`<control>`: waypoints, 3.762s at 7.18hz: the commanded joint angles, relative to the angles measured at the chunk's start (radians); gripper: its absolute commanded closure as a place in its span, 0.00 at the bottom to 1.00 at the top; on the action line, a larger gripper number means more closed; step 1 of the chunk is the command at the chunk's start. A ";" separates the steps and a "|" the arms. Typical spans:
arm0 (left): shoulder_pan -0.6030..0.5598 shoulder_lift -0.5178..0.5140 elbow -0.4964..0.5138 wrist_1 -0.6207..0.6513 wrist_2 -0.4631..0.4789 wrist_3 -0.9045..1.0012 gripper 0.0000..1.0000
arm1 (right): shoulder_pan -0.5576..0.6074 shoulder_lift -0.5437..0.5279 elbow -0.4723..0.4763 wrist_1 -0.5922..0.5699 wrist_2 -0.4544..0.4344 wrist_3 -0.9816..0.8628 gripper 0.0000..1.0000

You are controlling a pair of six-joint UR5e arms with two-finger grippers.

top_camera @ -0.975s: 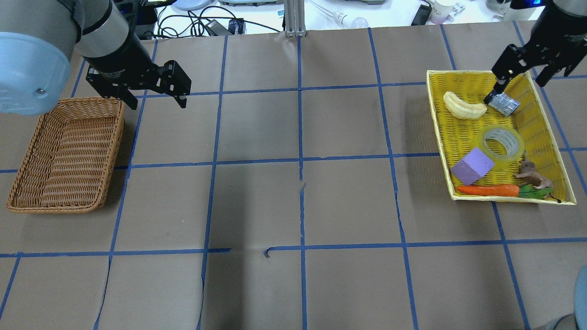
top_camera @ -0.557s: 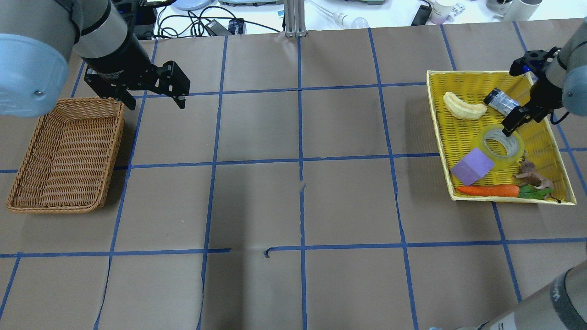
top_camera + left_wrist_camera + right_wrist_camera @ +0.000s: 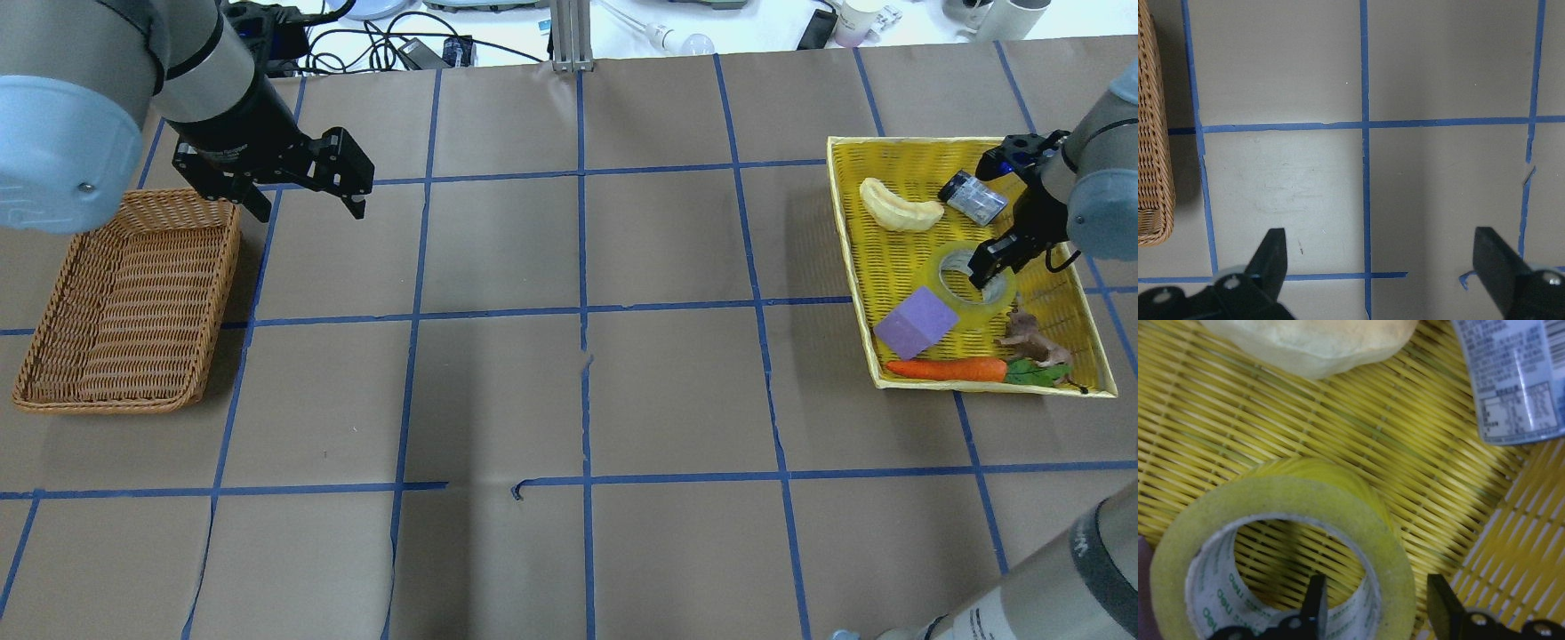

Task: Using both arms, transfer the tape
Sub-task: 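Lower the right gripper into the yellow tray onto the yellow tape roll, then grip the tape roll rim with the right gripper and lift it out, then set the tape roll on the table center and open the right gripper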

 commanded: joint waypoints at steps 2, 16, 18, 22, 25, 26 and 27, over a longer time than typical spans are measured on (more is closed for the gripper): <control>0.000 0.000 -0.001 0.000 -0.002 -0.001 0.00 | 0.000 -0.005 -0.010 0.006 -0.014 0.018 1.00; 0.012 0.000 -0.001 0.000 0.010 0.002 0.00 | 0.823 0.121 -0.319 0.231 0.114 1.229 1.00; 0.012 0.000 -0.001 0.000 0.009 0.000 0.00 | 0.837 0.063 -0.194 0.224 0.092 1.219 1.00; 0.012 0.000 -0.001 0.000 0.009 0.000 0.00 | 0.837 -0.005 0.027 0.056 0.110 1.229 1.00; 0.012 -0.001 -0.001 0.000 0.009 0.002 0.00 | 0.834 -0.006 0.014 0.060 0.100 1.210 0.00; 0.014 0.000 -0.001 0.000 0.007 0.000 0.00 | 0.818 -0.029 -0.032 0.080 0.092 1.181 0.00; 0.012 0.000 -0.001 0.000 0.004 0.000 0.00 | 0.793 -0.069 -0.087 0.167 0.094 1.177 0.00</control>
